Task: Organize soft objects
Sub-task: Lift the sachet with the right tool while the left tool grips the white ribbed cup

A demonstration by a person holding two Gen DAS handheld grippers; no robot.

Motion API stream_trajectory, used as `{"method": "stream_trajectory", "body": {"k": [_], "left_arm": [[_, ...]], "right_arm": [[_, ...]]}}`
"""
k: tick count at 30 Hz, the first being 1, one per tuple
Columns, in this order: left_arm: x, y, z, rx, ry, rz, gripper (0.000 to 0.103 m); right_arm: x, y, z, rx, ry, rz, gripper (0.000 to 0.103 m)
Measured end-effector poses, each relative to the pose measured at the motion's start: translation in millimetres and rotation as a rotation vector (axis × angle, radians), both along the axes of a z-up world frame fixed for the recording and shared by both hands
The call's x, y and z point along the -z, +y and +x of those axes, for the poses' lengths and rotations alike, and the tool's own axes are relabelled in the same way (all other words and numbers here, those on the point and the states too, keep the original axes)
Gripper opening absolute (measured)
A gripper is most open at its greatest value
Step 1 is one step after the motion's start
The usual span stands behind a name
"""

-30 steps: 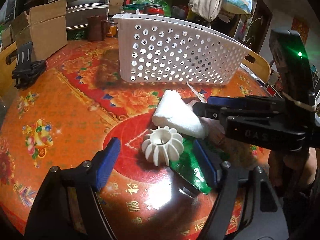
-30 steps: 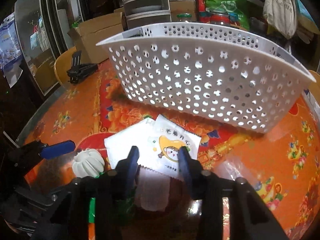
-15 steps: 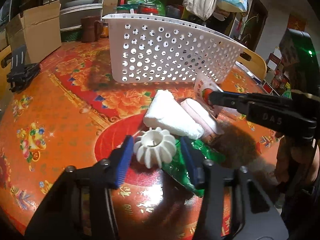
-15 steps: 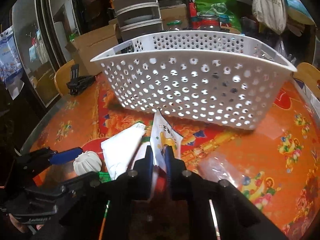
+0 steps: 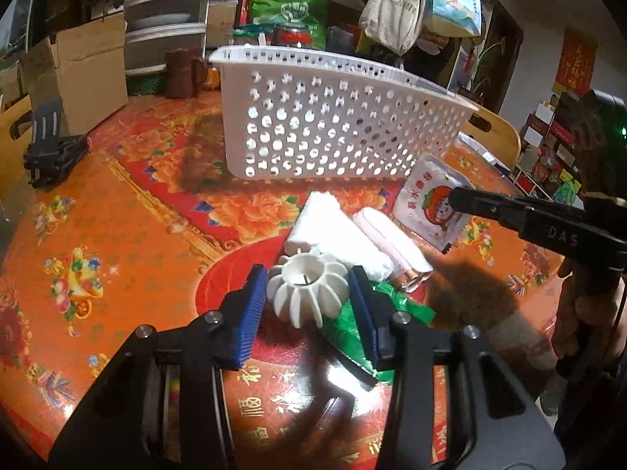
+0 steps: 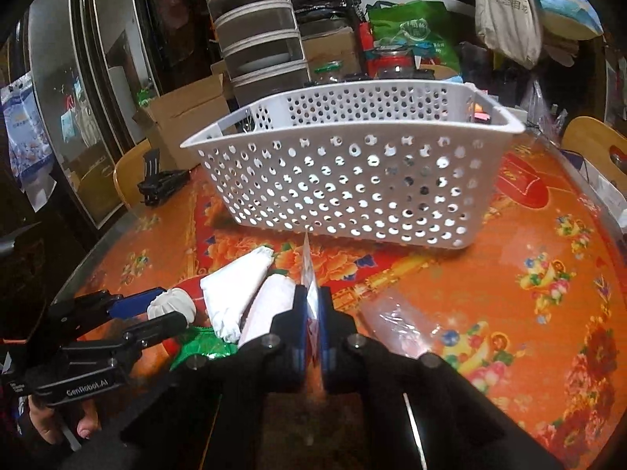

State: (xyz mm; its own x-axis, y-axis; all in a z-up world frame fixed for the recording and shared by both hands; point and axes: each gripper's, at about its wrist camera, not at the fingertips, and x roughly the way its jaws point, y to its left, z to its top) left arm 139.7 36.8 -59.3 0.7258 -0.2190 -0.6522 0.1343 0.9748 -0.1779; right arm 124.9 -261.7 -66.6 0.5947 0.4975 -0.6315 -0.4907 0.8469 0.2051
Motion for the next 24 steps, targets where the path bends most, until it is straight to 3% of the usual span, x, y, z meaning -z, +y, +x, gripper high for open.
{"method": "stream_trajectory", "body": {"k": [24], "left_arm": [[-71,-13,-33,0.018,-0.131,0.067,0.04]], "right_arm": [[-62,-38,-39,0.024,-0.125,0.026,0.003]]}}
